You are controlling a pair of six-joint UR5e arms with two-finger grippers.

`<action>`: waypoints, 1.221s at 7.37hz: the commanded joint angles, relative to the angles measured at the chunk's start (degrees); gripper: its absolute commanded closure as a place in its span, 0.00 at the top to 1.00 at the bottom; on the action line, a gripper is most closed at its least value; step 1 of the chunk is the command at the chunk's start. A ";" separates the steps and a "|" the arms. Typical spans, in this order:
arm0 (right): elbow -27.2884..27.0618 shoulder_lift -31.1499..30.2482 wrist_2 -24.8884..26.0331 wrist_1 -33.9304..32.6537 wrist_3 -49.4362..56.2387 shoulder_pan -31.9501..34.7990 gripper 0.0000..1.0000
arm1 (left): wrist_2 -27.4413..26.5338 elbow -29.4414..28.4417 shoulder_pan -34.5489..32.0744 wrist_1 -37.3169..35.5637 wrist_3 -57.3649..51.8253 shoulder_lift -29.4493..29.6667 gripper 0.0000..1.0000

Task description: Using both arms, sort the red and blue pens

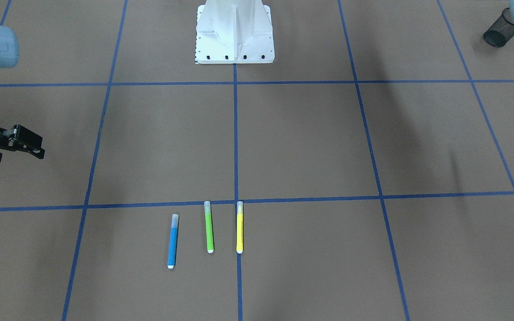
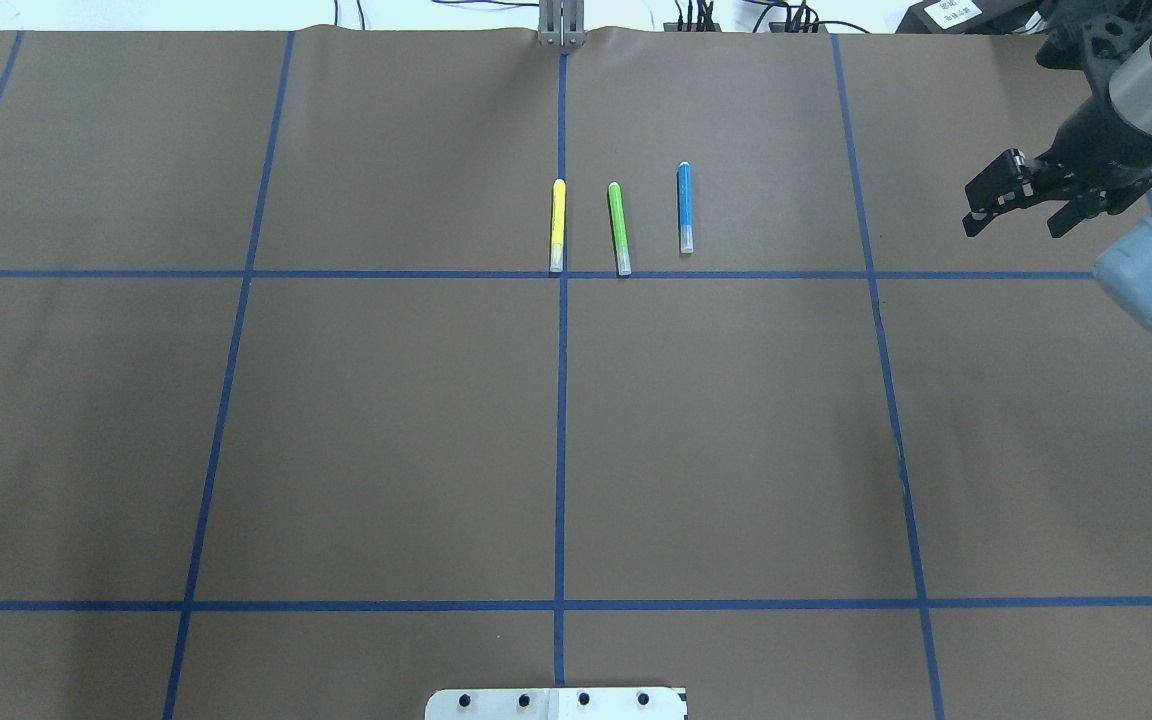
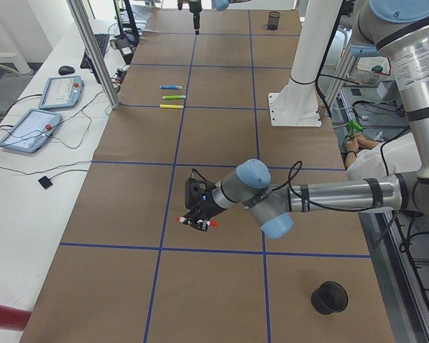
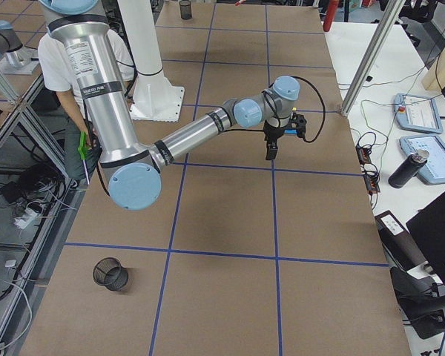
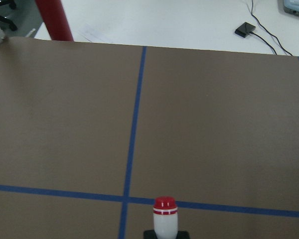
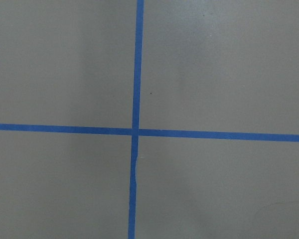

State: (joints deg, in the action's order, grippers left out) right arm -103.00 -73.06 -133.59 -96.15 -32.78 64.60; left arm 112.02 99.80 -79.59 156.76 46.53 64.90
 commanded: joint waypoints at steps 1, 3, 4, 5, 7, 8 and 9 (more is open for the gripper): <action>0.08 0.03 0.00 0.00 0.00 0.00 1.00 | 13.29 -11.57 -14.28 13.62 -1.96 -2.60 0.00; 0.08 -0.15 0.00 0.00 -0.09 0.00 1.00 | 24.34 -17.34 -31.45 12.87 -14.06 -0.74 0.00; -0.01 -0.24 0.00 0.00 -0.09 0.00 1.00 | 26.47 -17.71 -34.20 12.79 -15.06 -1.09 0.00; -0.53 -0.24 -0.09 0.00 -1.75 0.00 1.00 | 26.76 -17.71 -37.28 13.22 -18.20 -4.14 0.00; -0.63 -0.24 -0.18 0.00 -2.99 0.00 1.00 | 28.42 -17.09 -42.91 14.27 -21.48 -8.45 0.00; -0.63 -0.24 -0.18 0.00 -2.99 0.00 1.00 | 28.78 -17.01 -44.50 16.80 -22.18 -11.08 0.00; -0.54 -0.24 -0.18 0.00 -2.99 0.00 1.00 | 28.78 -16.74 -45.38 19.70 -22.45 -13.55 0.00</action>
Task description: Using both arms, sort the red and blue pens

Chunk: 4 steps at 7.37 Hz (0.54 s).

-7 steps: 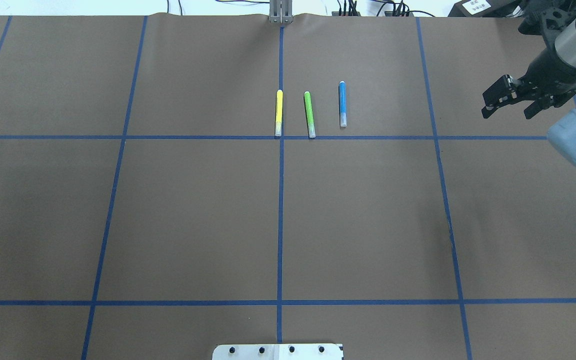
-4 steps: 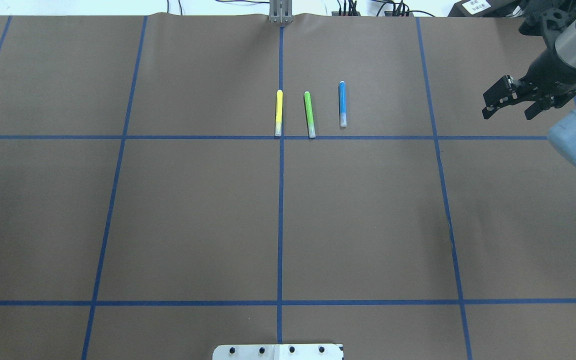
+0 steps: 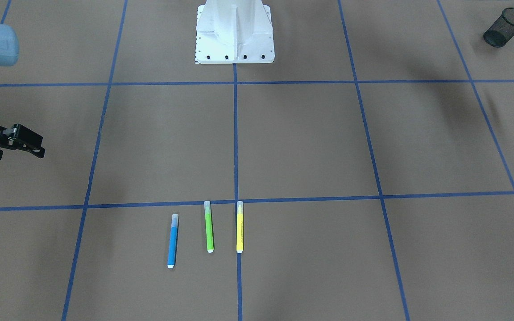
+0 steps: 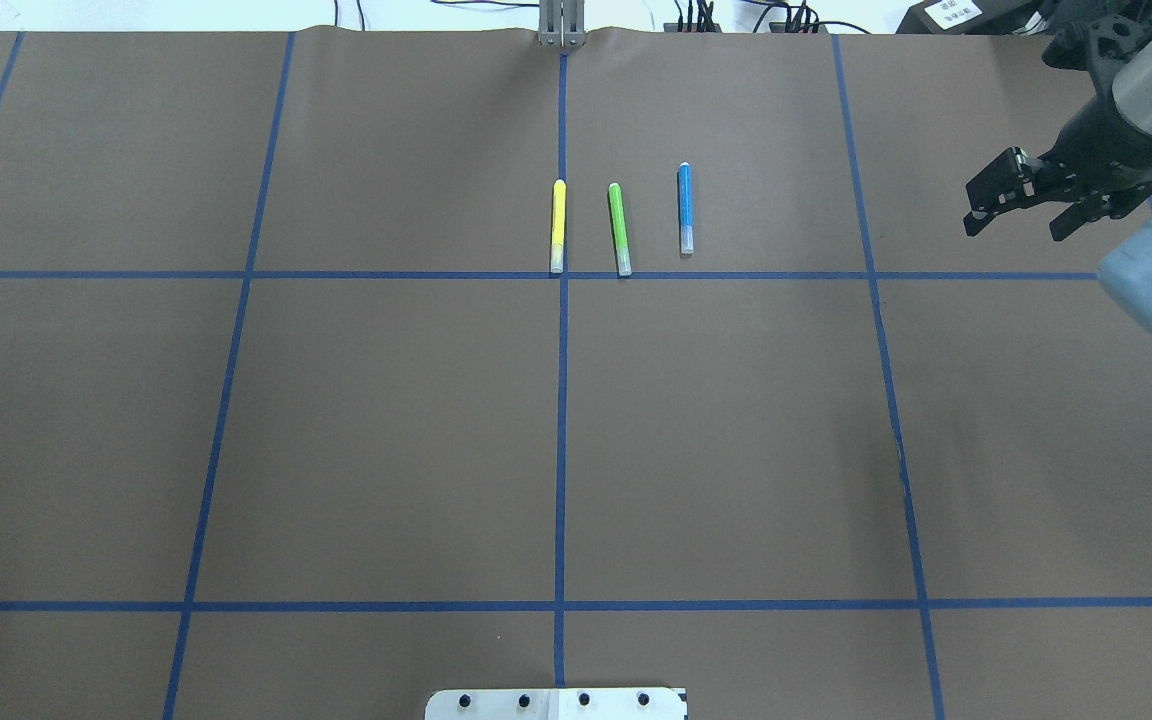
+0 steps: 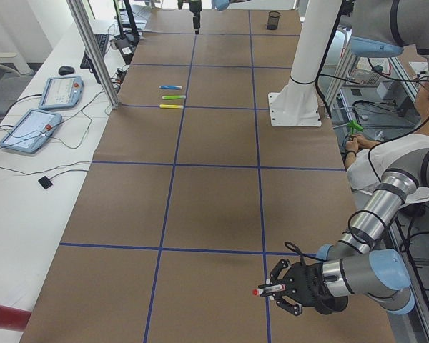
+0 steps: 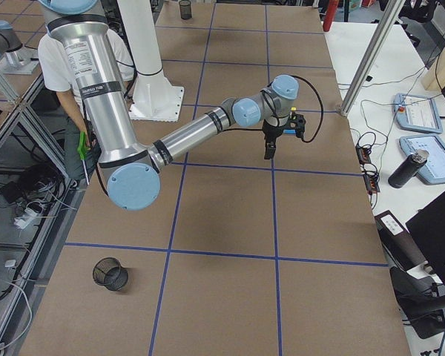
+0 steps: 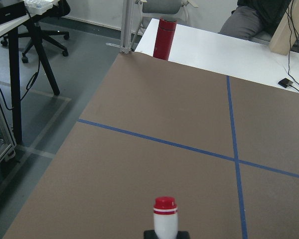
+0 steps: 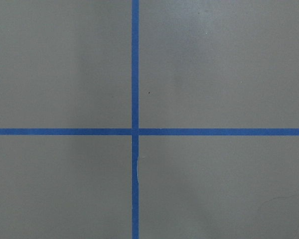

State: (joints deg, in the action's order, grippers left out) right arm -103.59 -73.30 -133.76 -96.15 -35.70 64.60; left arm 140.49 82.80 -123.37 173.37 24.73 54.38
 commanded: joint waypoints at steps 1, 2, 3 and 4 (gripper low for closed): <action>0.23 0.00 -0.01 0.00 -0.07 0.00 1.00 | 1.44 -0.10 -2.22 5.20 -0.83 -3.83 0.00; 0.31 0.00 -0.01 0.00 -0.07 0.00 1.00 | 2.32 -0.10 -4.75 6.01 -6.05 -6.02 0.00; 0.49 -0.09 -0.01 0.00 0.01 0.00 1.00 | 4.33 -0.19 -8.86 5.93 -9.67 -6.91 0.00; 0.67 -0.09 0.08 0.00 0.02 0.00 1.00 | 5.14 -0.36 -9.25 5.84 -11.45 -7.53 0.00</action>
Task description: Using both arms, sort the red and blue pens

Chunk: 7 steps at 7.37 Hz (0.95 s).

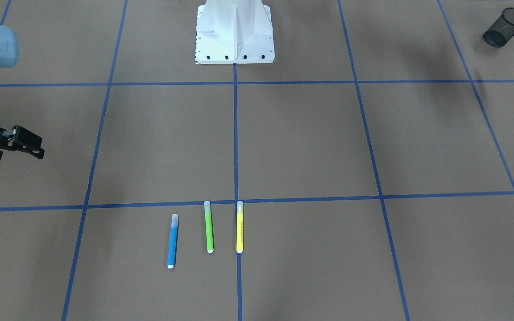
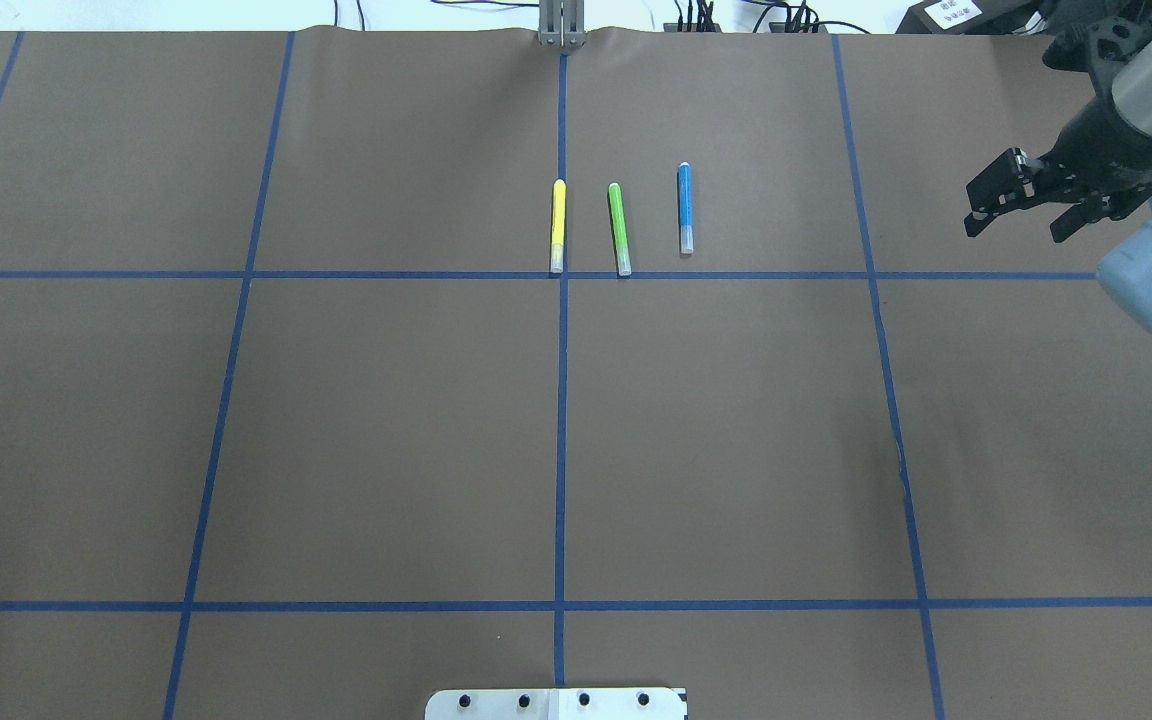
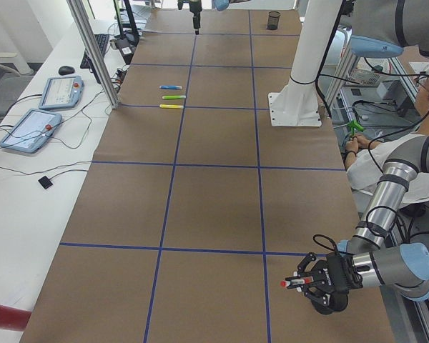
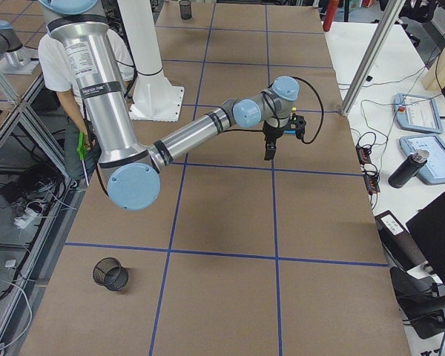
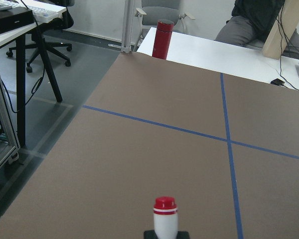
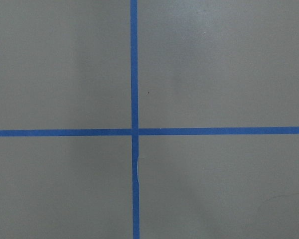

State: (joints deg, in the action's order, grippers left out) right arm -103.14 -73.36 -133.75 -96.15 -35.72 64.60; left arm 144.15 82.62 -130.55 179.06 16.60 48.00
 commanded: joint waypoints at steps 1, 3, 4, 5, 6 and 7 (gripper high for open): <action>0.13 -0.03 0.07 0.00 -0.05 0.00 1.00 | 1.48 -0.27 -3.29 0.06 -5.77 -2.20 0.00; 0.13 -0.03 0.07 0.00 -0.05 0.00 1.00 | 0.87 -0.70 -4.79 -0.11 -8.25 -3.44 0.00; 0.13 -0.03 0.07 0.00 -0.05 0.00 1.00 | 0.43 -0.97 -5.93 -0.20 -8.51 -3.70 0.00; 0.13 -0.03 0.07 0.00 -0.05 -0.09 1.00 | -0.70 -0.97 -6.20 -0.38 -9.13 -3.70 0.00; 0.13 -0.03 0.07 0.00 -0.14 -0.09 1.00 | -2.11 -0.97 -6.29 -0.55 -9.13 -3.70 0.00; 0.13 -0.03 0.07 0.00 -0.05 -0.09 1.00 | -3.43 -0.88 -6.38 -0.55 -9.13 -3.70 0.00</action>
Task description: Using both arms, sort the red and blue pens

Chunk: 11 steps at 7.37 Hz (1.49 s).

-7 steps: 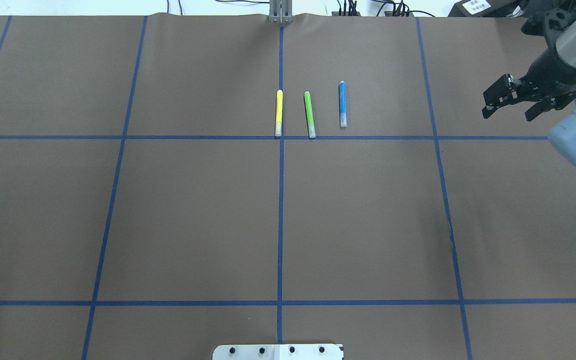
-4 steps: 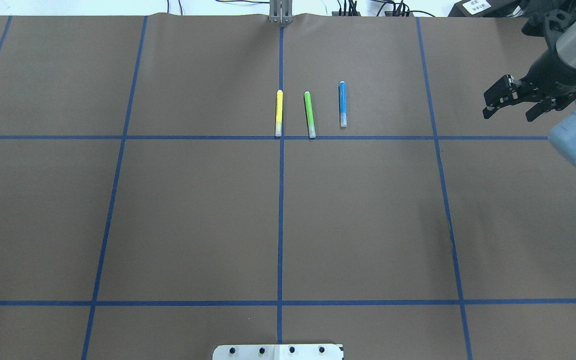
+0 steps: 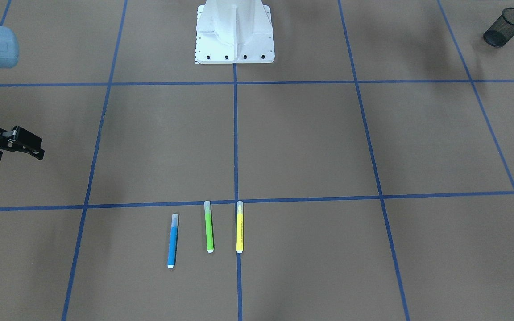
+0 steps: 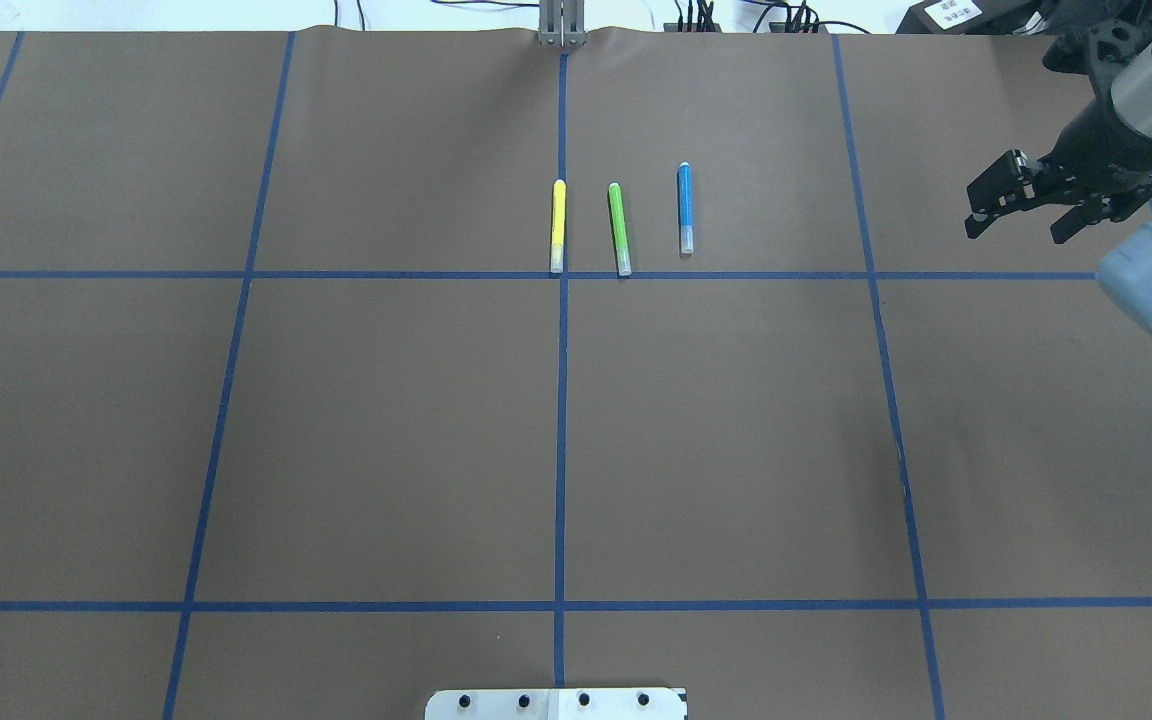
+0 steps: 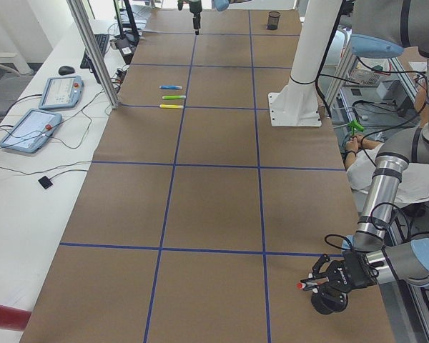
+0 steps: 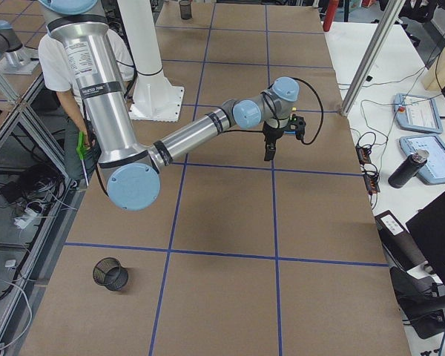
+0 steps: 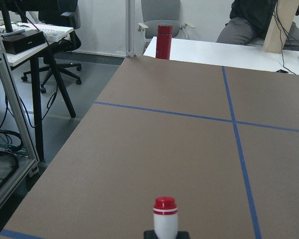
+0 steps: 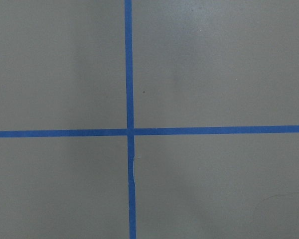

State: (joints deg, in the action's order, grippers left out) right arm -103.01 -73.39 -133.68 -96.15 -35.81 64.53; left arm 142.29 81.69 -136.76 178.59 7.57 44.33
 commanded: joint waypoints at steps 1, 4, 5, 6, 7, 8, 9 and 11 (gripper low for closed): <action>0.00 0.00 0.00 0.00 0.04 -0.02 1.00 | -4.36 0.05 -0.61 -0.08 -0.10 -0.12 0.00; 0.00 0.00 0.00 0.00 0.04 -0.10 1.00 | -7.89 0.22 -2.37 0.09 -0.27 -2.13 0.00; -0.09 0.00 0.00 0.00 0.04 -0.11 1.00 | -9.21 0.31 -2.64 0.18 -1.32 -3.44 0.00; -0.09 0.00 0.00 0.00 -0.05 -0.02 1.00 | -9.92 0.48 -2.72 0.70 -1.59 -4.41 0.00; -0.26 0.00 0.00 0.00 -0.23 -0.02 1.00 | -11.92 0.49 -2.81 0.71 -2.29 -4.42 0.00; -0.52 0.00 0.00 0.00 -1.19 -0.28 1.00 | -12.38 0.49 -2.81 0.71 -2.55 -4.60 0.00; -0.44 0.00 0.00 0.00 -1.37 -0.46 1.00 | -13.08 0.49 -3.25 0.71 -2.64 -4.69 0.00; -0.26 0.00 0.00 0.00 -1.37 -0.54 1.00 | -13.44 0.66 -5.00 1.41 -2.65 -7.40 0.00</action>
State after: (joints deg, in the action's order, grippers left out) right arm -103.41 -73.39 -133.68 -96.15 -37.12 64.08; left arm 129.05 82.24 -140.73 179.58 4.96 38.28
